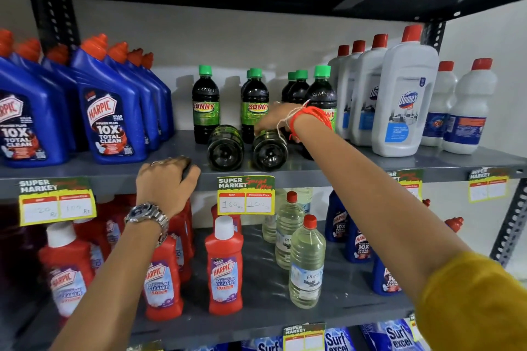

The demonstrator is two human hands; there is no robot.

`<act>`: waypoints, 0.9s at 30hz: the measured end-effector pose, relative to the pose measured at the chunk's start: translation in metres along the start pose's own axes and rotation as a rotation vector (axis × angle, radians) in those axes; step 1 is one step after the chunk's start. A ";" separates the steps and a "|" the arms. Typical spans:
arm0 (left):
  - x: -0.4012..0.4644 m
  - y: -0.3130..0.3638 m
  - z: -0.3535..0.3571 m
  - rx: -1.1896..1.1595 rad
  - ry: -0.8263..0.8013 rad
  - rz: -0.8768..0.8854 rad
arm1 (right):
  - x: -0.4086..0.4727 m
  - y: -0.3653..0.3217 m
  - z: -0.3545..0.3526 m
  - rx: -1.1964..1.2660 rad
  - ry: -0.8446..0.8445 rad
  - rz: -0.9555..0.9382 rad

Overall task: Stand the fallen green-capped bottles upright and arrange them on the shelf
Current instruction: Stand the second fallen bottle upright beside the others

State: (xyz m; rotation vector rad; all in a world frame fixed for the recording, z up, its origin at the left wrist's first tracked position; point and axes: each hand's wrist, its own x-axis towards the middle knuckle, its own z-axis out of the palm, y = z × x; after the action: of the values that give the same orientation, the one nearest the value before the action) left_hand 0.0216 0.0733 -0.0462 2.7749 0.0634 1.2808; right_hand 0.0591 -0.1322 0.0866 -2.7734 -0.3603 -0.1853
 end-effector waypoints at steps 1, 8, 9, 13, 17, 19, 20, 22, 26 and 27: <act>0.000 0.000 0.000 -0.001 -0.001 -0.002 | 0.003 0.001 0.000 0.014 -0.049 0.035; 0.000 -0.002 0.002 -0.002 0.011 -0.004 | 0.016 0.005 0.013 0.205 -0.279 0.205; 0.000 -0.002 0.002 -0.003 0.012 -0.005 | 0.016 0.006 0.015 0.232 -0.272 0.202; -0.001 -0.001 0.002 -0.005 0.008 -0.001 | 0.015 0.013 0.022 0.375 -0.138 0.167; 0.001 -0.001 0.003 -0.001 0.013 0.000 | 0.015 0.019 0.018 0.421 0.106 0.129; 0.000 -0.001 0.003 -0.010 0.016 -0.004 | 0.013 0.021 0.014 0.399 0.241 0.104; -0.001 -0.002 0.003 -0.013 0.019 -0.005 | 0.012 0.021 0.014 0.405 0.302 0.080; -0.002 -0.001 0.003 -0.012 0.024 -0.007 | 0.010 0.019 0.014 0.433 0.442 0.014; -0.001 -0.001 0.003 0.000 0.015 0.002 | 0.010 0.015 0.021 0.461 0.628 -0.056; -0.001 -0.001 0.002 0.002 0.015 0.004 | 0.011 0.014 0.023 0.473 0.646 -0.066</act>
State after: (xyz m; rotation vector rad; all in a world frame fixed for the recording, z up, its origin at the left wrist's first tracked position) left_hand 0.0226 0.0737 -0.0480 2.7687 0.0594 1.3029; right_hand 0.0753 -0.1349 0.0622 -2.0942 -0.2761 -0.8604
